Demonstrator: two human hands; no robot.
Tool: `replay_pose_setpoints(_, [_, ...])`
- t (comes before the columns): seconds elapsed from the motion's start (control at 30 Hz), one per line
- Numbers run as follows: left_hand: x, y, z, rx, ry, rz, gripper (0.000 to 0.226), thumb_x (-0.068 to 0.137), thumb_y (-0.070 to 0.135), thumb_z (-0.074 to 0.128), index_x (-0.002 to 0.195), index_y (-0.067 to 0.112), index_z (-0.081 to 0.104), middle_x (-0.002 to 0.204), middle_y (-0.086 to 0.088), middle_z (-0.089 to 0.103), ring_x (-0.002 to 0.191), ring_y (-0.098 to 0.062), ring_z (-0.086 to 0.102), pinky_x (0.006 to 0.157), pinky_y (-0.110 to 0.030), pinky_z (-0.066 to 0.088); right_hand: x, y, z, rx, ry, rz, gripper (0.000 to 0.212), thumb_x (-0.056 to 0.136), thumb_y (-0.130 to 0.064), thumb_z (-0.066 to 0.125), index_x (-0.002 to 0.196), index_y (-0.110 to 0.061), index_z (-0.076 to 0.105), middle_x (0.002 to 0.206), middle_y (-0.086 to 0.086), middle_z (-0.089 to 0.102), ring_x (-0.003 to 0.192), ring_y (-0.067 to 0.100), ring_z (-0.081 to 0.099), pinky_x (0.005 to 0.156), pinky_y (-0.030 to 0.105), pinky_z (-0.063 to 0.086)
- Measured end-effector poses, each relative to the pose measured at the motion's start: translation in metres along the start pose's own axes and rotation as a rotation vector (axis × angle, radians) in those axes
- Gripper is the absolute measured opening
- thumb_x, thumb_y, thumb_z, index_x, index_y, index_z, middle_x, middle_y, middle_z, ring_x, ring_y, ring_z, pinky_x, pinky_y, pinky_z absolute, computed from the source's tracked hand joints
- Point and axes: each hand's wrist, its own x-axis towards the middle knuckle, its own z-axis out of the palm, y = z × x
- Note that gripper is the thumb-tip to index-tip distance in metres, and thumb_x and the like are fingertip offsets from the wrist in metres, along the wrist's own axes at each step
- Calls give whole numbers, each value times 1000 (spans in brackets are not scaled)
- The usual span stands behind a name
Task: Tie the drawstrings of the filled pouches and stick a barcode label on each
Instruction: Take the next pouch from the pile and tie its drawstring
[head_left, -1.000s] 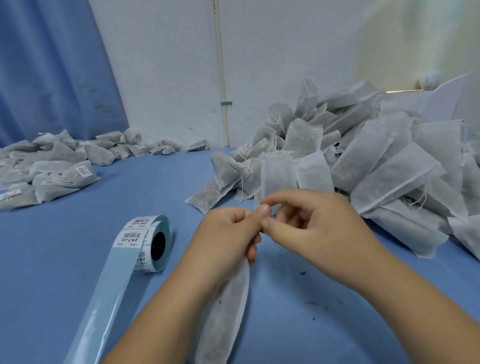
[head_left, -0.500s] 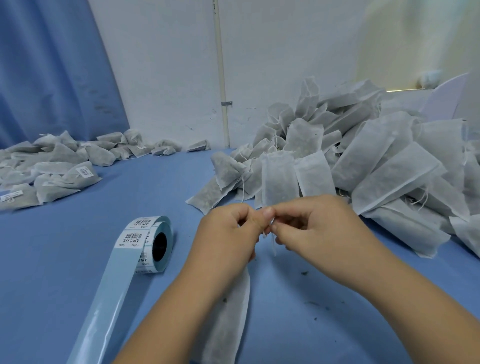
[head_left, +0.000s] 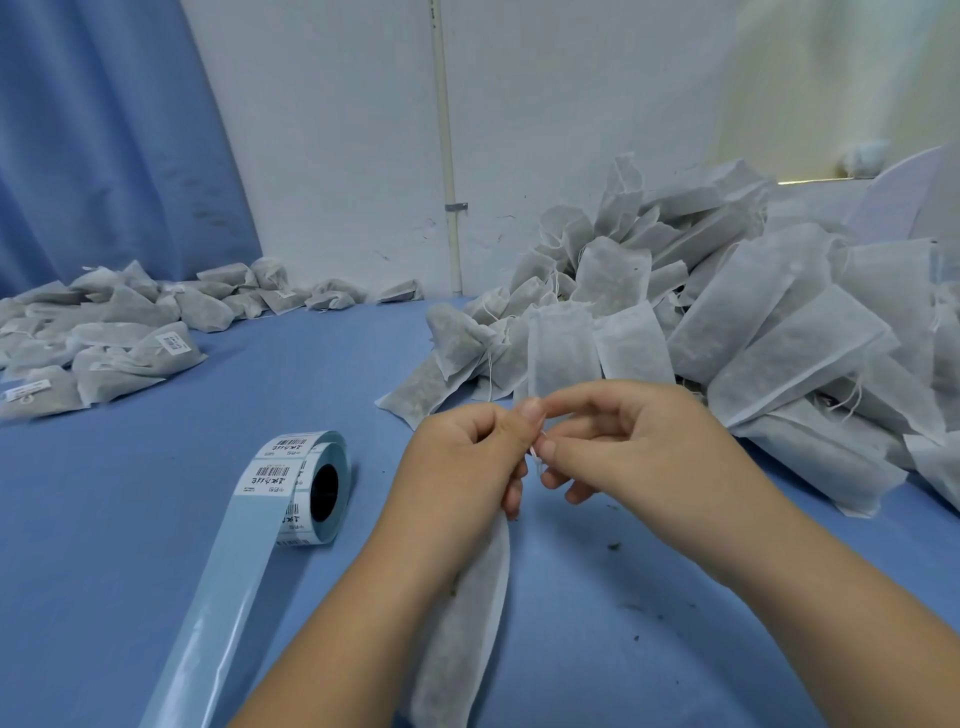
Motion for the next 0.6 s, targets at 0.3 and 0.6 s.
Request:
replay_pose_setpoints(0.3, [1, -3, -2, 107, 29, 33, 40, 89, 48, 62, 62, 19, 64, 44, 5, 53, 42, -7, 47, 52, -15, 40, 3, 4, -3, 117, 34, 16, 14, 79, -3, 75, 90, -11, 71, 70, 8, 73, 56, 12, 62, 52, 19, 51])
replay_pose_setpoints(0.6, [-1, -2, 2, 254, 36, 106, 36, 91, 43, 62, 61, 23, 62, 46, 19, 56, 43, -2, 49, 50, -14, 40, 5, 14, 4, -447, 136, -279, 20, 88, -16, 67, 74, -28, 76, 63, -2, 60, 67, 11, 57, 61, 24, 45])
